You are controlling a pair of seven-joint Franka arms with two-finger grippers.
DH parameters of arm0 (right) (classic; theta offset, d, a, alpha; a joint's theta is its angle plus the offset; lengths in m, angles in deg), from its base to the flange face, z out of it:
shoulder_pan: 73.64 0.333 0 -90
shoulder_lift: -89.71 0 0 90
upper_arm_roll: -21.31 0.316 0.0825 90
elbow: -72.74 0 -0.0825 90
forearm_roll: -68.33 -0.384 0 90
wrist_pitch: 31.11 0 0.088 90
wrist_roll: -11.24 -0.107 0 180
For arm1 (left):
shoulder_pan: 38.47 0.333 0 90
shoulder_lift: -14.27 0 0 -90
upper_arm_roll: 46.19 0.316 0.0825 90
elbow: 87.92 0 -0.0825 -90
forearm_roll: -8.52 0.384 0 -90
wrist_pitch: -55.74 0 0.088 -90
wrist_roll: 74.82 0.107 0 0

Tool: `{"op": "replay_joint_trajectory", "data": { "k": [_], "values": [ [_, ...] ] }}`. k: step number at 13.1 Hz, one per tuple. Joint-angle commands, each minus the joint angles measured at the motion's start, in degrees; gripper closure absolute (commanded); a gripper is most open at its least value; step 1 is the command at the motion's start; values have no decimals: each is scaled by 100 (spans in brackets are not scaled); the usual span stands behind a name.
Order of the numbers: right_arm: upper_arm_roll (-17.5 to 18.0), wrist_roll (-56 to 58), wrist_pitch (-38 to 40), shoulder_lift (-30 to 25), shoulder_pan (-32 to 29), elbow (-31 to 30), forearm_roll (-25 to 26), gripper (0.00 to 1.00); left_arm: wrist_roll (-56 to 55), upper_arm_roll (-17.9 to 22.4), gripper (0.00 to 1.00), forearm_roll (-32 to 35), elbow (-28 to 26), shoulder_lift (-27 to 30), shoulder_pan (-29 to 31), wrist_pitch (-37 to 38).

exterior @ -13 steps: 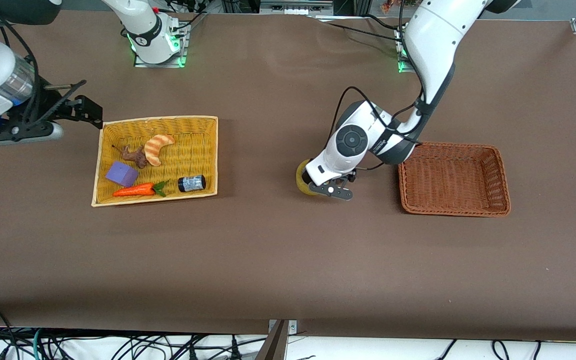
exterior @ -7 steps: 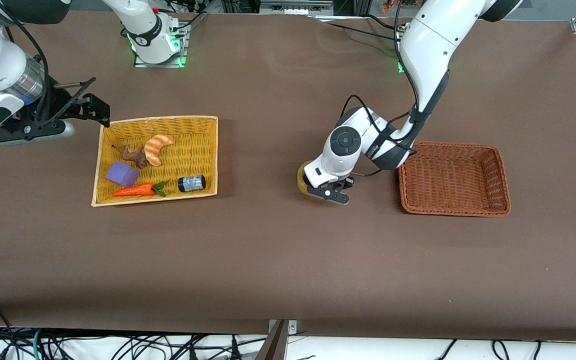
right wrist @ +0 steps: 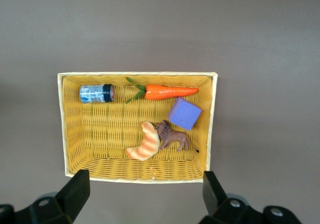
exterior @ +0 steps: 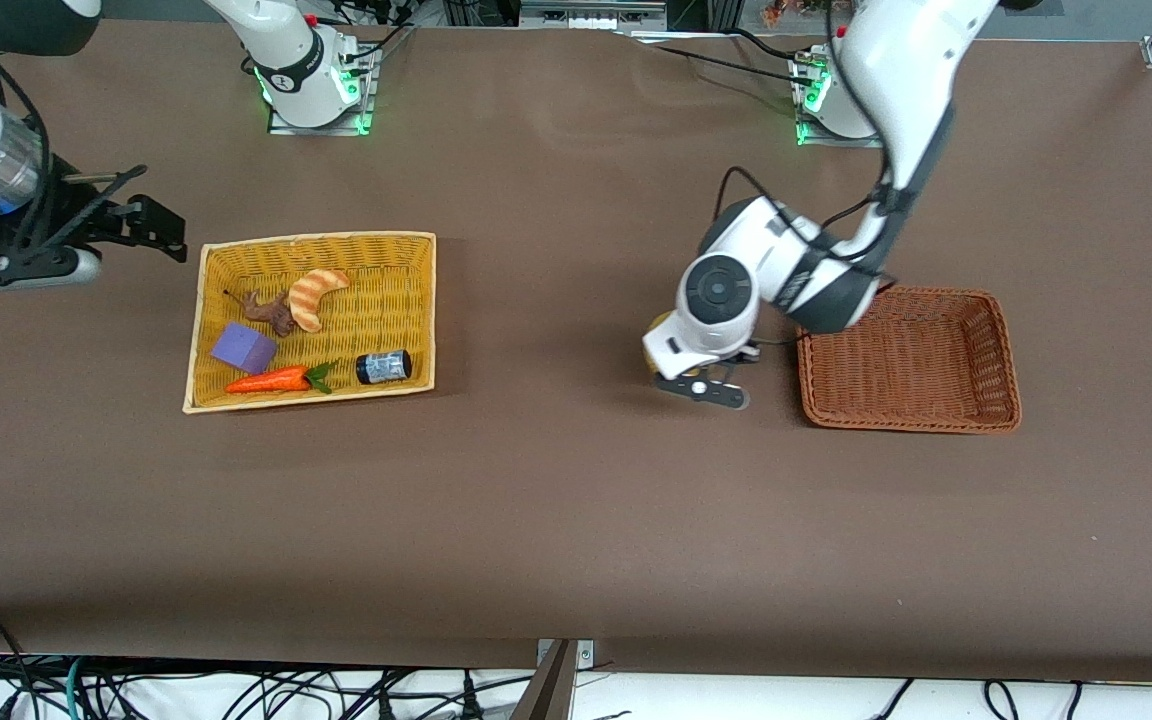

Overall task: Transfer tape with both arms
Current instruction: 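Lift the tape with the left gripper and carry it over the brown basket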

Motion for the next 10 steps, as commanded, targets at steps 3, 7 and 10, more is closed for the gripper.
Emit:
{"op": "replay_joint_trajectory", "data": {
  "k": [3,7,10],
  "values": [
    [43,21,-36,80,-321,113,-195,0,2578,-35,100,142,-165,431,1671,673],
    [52,65,-1,80,-295,210,-178,0,2969,-44,100,656,-813,141,2246,-9],
    [52,83,-18,141,-277,219,-160,0,2969,-70,1,1030,-1265,167,2316,-733]
  ]
}}
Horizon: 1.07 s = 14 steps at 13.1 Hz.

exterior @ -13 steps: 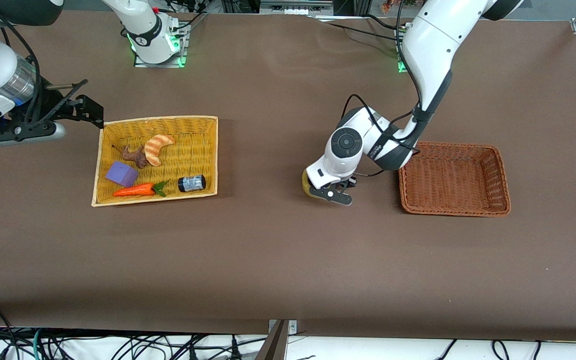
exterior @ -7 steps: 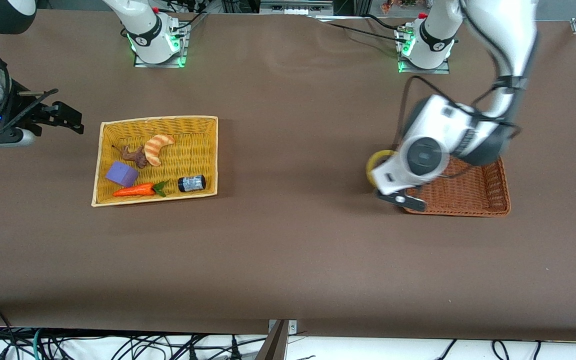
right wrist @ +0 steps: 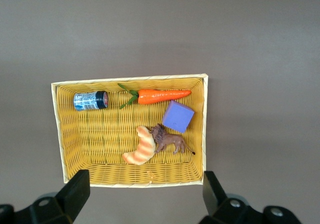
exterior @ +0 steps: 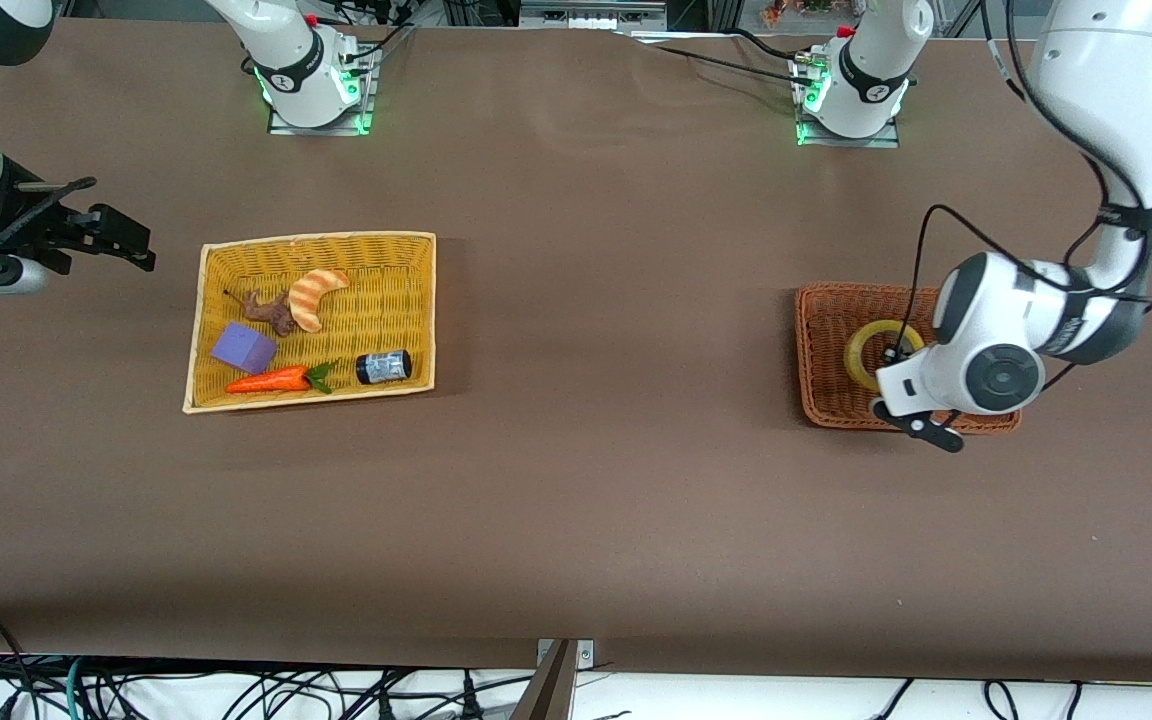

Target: Transfer tape with both arms

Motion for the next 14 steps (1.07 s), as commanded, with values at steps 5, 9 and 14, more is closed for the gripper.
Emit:
{"op": "replay_joint_trajectory", "data": {
  "k": [5,9,14],
  "values": [
    [42,91,48,72,-44,135,-44,0,-2,-409,0,-473,84,1145,-28,291],
    [42,109,74,45,-35,144,-44,0,-11,-462,0,-899,1467,1693,-46,1752],
    [51,118,83,28,-35,144,-44,0,-117,-252,0,-1286,2818,1702,113,2708]
  ]
}}
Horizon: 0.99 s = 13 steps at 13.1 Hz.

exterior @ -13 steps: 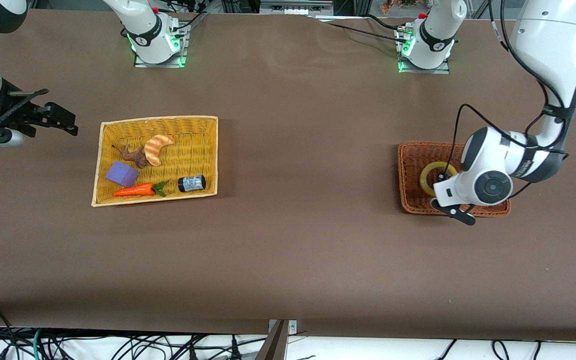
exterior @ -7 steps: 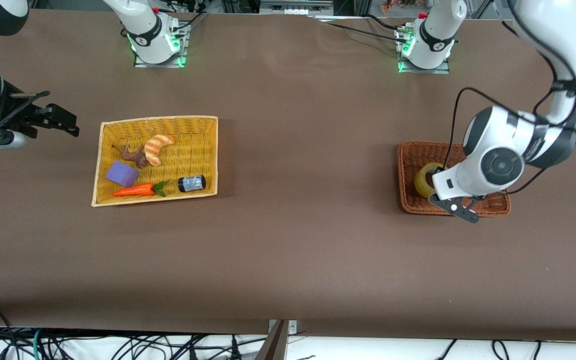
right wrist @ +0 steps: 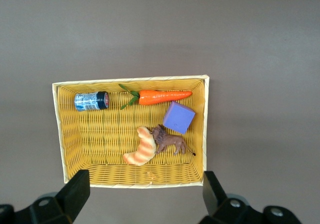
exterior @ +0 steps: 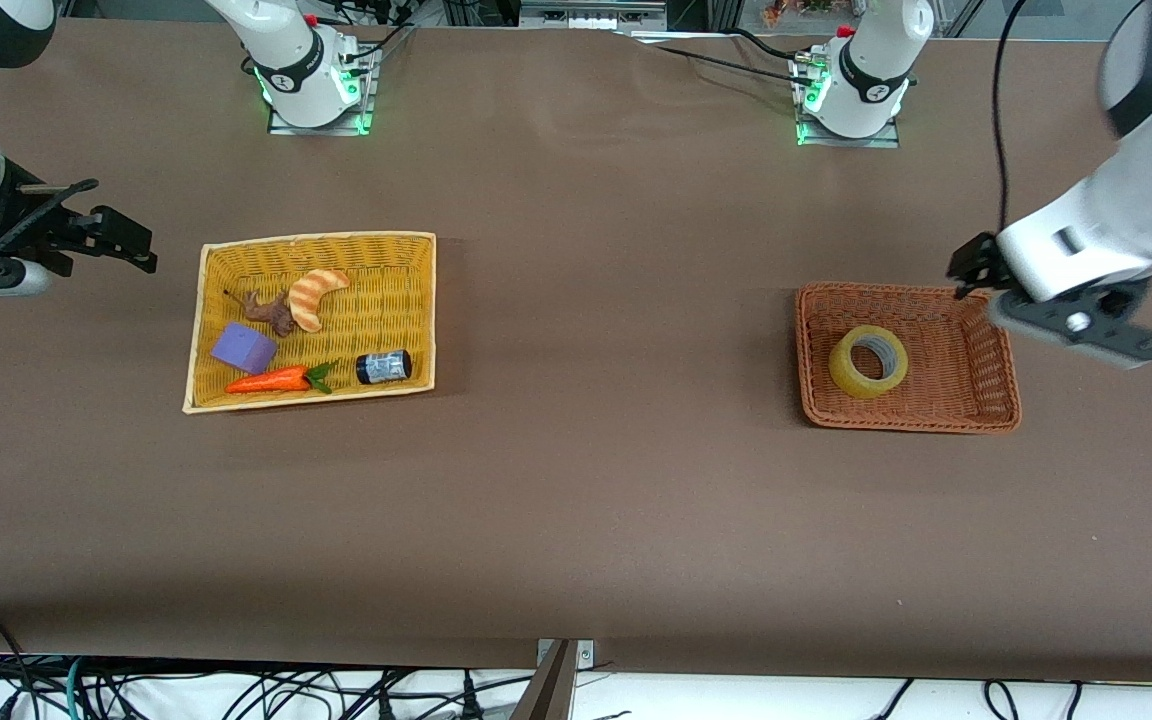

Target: Transfer tape with both arms

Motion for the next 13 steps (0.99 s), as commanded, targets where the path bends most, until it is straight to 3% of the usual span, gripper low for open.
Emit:
{"op": "replay_joint_trajectory", "data": {
  "k": [1,3,4,6,13],
  "values": [
    [35,98,115,-4,-38,101,-53,0,-160,362,0,-247,173,-24,-127,88],
    [35,98,141,5,-38,171,-61,0,-746,1213,0,-912,-457,424,-672,-60],
    [35,98,141,5,-29,171,-70,0,-845,1452,0,-994,-991,740,-779,-435],
    [35,98,141,5,-38,171,-70,0,-872,1507,0,-977,-1951,1329,-789,-1306],
    [35,115,141,5,-29,171,-70,0,-916,1455,0,-968,-1806,1340,-789,-949]
  ]
}}
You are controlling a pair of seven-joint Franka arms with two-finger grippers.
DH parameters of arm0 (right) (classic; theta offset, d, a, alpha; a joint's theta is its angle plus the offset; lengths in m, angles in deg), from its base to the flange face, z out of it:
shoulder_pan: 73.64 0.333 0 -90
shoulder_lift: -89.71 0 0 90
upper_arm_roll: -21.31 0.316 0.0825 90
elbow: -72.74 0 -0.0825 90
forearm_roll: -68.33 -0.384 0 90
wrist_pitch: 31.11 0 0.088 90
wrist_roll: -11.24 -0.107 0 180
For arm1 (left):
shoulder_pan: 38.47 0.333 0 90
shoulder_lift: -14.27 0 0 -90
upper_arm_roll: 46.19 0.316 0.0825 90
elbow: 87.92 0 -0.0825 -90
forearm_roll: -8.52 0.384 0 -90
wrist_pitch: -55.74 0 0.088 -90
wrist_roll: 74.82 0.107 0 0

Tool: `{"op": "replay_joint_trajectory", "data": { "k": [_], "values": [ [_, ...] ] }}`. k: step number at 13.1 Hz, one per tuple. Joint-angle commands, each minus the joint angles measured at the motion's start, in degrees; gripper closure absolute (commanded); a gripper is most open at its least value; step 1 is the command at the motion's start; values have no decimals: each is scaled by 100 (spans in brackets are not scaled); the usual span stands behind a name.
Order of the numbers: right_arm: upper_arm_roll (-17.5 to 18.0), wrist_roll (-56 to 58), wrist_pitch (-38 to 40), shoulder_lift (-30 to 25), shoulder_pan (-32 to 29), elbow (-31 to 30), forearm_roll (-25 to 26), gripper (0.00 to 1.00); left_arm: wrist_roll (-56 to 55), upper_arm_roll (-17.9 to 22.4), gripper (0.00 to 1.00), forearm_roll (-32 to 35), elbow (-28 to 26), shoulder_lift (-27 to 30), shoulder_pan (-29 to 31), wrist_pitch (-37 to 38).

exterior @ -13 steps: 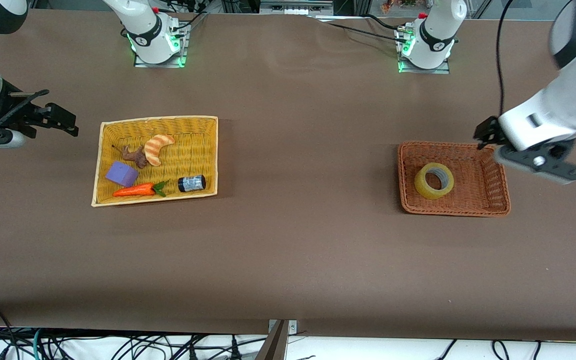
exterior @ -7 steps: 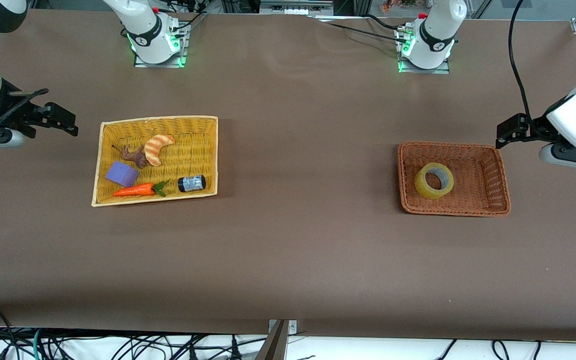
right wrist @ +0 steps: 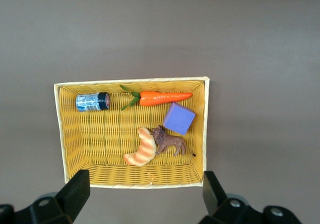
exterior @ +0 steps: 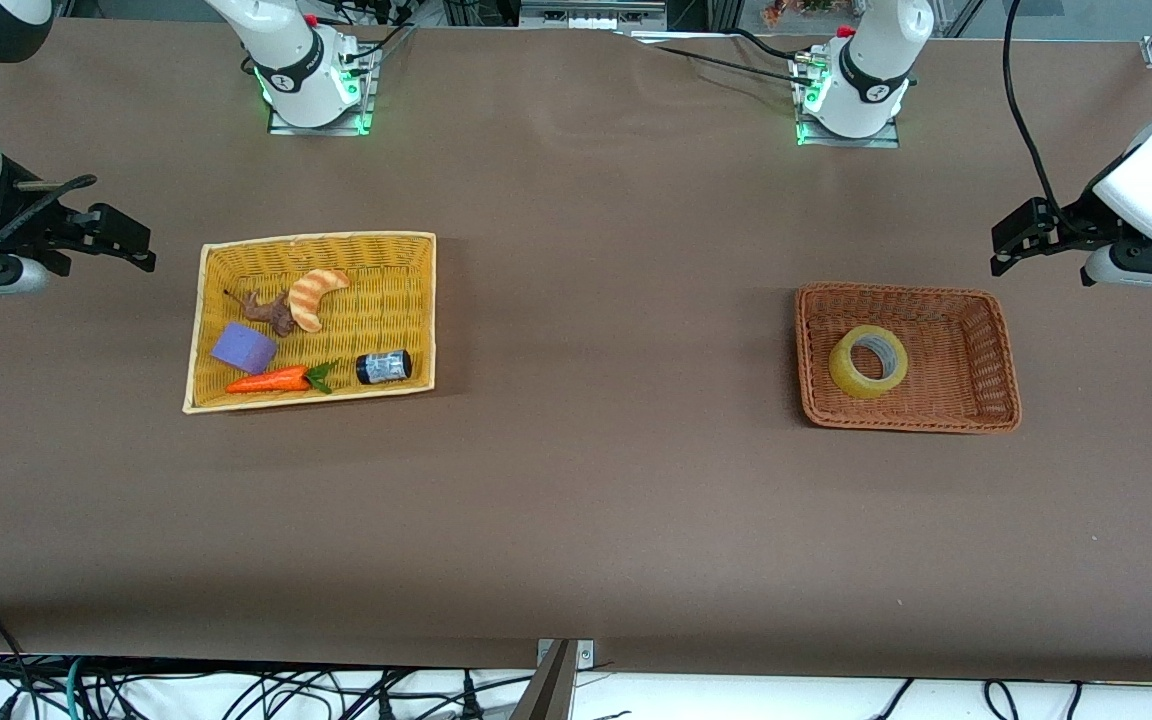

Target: Transfer tape with both arms

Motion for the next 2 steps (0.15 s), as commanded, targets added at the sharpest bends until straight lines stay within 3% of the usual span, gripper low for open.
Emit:
{"op": "replay_joint_trajectory", "data": {
  "k": [1,2],
  "values": [
    [22,101,117,7,-30,114,-70,0,-37,28,0,-102,-54,94,-25,69],
    [22,109,117,-2,-30,114,-88,0,-46,28,0,-102,-28,103,-25,86]
  ]
}}
